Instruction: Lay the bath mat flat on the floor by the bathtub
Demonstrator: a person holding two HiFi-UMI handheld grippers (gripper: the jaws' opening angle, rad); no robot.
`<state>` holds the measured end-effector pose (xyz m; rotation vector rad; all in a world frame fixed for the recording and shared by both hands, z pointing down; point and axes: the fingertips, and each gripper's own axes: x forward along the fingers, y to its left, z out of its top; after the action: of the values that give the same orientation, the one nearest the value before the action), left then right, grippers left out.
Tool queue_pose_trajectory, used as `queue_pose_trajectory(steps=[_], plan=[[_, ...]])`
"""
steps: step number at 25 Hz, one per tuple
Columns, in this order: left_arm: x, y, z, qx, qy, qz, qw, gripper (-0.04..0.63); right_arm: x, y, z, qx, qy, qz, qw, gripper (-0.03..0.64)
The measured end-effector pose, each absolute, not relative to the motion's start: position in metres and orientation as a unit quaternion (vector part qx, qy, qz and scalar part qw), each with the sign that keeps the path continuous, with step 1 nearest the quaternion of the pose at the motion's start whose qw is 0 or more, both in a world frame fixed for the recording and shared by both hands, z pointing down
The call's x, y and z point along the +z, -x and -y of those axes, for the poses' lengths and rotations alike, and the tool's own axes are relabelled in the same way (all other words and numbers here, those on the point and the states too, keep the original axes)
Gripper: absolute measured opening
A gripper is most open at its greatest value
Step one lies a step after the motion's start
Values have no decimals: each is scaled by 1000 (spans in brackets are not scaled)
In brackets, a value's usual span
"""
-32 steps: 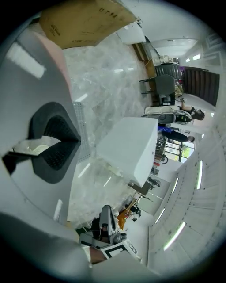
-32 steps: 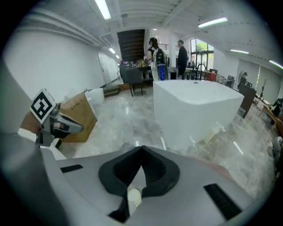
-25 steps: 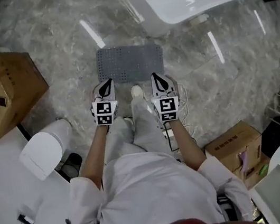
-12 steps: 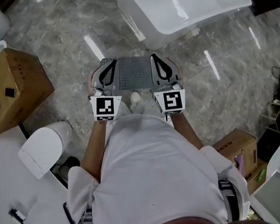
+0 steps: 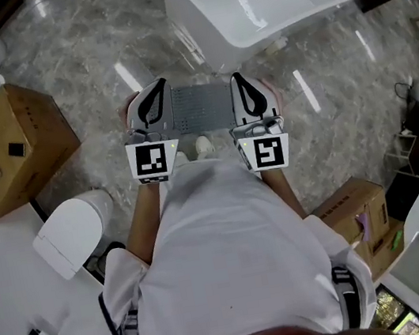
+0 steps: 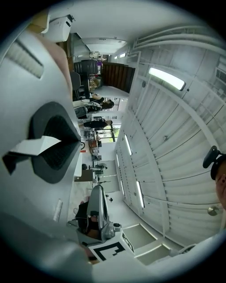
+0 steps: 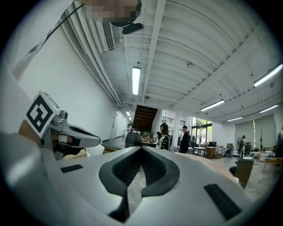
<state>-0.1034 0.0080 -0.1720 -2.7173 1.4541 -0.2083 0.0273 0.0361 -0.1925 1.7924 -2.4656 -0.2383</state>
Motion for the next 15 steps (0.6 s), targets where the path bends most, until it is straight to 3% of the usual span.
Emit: queue_pose_trajectory(steps=[15], plan=[[-159,91,-19,-66,903,-424,-22,-4,-169,-35,-42,-35,-592,802,70,0]])
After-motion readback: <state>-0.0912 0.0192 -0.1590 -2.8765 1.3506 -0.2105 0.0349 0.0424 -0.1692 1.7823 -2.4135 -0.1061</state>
